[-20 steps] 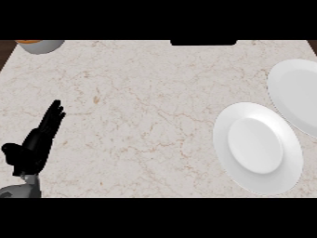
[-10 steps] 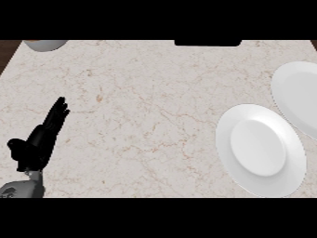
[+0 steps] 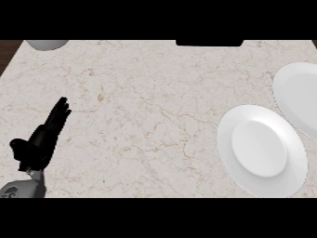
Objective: Pick the cupcake from the plate and place it in the plate
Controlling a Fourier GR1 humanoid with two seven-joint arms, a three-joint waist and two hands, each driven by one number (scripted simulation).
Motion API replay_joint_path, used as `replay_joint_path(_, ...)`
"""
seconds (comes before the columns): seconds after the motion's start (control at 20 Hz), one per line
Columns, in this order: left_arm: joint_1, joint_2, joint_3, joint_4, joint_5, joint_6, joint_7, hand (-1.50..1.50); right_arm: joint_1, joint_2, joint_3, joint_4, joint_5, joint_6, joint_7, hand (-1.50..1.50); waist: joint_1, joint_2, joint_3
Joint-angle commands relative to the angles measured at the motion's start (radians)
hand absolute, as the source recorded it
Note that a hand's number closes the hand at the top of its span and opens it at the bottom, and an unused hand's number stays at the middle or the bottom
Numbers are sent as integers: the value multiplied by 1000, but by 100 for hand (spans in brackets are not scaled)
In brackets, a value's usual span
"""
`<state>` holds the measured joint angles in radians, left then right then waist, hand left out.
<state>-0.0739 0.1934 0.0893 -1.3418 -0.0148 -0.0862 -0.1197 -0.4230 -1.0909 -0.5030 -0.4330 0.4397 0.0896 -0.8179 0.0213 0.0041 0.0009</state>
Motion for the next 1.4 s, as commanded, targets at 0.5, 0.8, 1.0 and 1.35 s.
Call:
replay_joint_path(0.5, 2, -6, 6, 34, -21, -4, -31, 0, -277, 218, 166, 38, 119, -78, 183, 150, 1, 2, 0)
replay_joint_path(0.8, -46, -20, -9, 17, -29, 10, 23, 0, -315, 371, 71, 86, 17, -165, 301, 150, 2, 3, 1)
replay_joint_path(1.0, -35, -16, 3, -13, -9, -3, 30, 0, -366, 340, 115, 187, 88, -213, 337, -150, 16, 8, 2)
replay_joint_path(1.35, 8, -53, -14, 22, -31, 14, -36, 0, -413, 359, -1, 215, -40, -170, 365, -150, 8, 8, 2)
